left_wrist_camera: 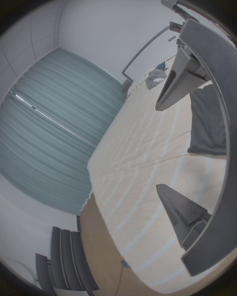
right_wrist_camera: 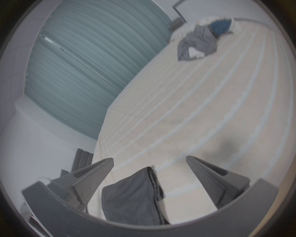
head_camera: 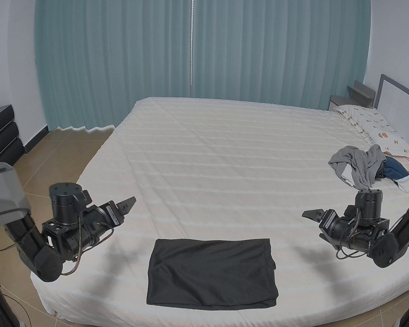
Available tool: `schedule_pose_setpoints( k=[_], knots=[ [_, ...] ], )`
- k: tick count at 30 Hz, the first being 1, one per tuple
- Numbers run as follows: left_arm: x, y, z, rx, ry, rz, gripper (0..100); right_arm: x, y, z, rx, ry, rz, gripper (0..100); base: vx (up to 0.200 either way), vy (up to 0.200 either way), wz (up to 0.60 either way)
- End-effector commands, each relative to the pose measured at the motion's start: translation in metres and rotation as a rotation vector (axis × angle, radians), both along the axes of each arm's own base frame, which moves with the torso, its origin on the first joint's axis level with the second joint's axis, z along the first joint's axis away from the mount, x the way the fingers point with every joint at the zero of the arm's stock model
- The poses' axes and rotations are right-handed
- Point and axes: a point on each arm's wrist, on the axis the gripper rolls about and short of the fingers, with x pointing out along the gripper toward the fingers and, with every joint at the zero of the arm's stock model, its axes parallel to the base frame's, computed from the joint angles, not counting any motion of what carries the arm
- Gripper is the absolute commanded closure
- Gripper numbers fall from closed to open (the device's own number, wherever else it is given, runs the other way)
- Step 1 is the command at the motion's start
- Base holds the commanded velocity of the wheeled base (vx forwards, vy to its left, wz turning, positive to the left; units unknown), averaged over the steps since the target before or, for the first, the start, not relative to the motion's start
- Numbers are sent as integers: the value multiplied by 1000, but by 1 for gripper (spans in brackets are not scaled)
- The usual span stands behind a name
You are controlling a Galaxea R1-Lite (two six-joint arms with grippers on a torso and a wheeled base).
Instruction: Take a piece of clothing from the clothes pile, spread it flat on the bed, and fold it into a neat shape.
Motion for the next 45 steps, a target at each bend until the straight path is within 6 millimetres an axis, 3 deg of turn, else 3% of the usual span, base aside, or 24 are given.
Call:
schedule_pose_setpoints(
  k=[1,3,4,5,11,15,18,24,34,38,45],
  knots=[
    [-70,23,69,35,-233,47,0,-74,-6,58,-228,-251,-13,0,0,0,0],
    [-93,29,82,64,-272,57,0,-92,-9,71,-268,-324,-17,0,0,0,0],
    [-95,30,82,65,-274,57,0,-94,-10,72,-270,-330,-20,0,0,0,0],
    [-120,36,92,87,-289,55,0,-111,-13,80,-292,-370,-18,0,0,0,0],
    [-196,57,114,147,-364,56,0,-171,-27,94,-337,-378,-13,0,0,0,0],
    [-235,69,117,242,-413,120,0,-215,-36,93,-448,-417,22,0,0,0,0],
    [-256,76,116,279,-456,174,0,-237,-42,86,-551,-442,12,0,0,0,0],
    [-274,82,106,350,-438,269,0,-261,-48,86,-707,-501,-61,0,0,0,0],
    [-295,83,94,476,-436,371,0,-288,-46,92,-757,-637,24,0,0,0,0],
    [-314,83,83,519,-442,425,0,-302,-47,95,-779,-692,107,0,0,0,0],
    [-330,81,72,604,-466,479,0,-320,-48,85,-818,-690,98,0,0,0,0]
  ],
)
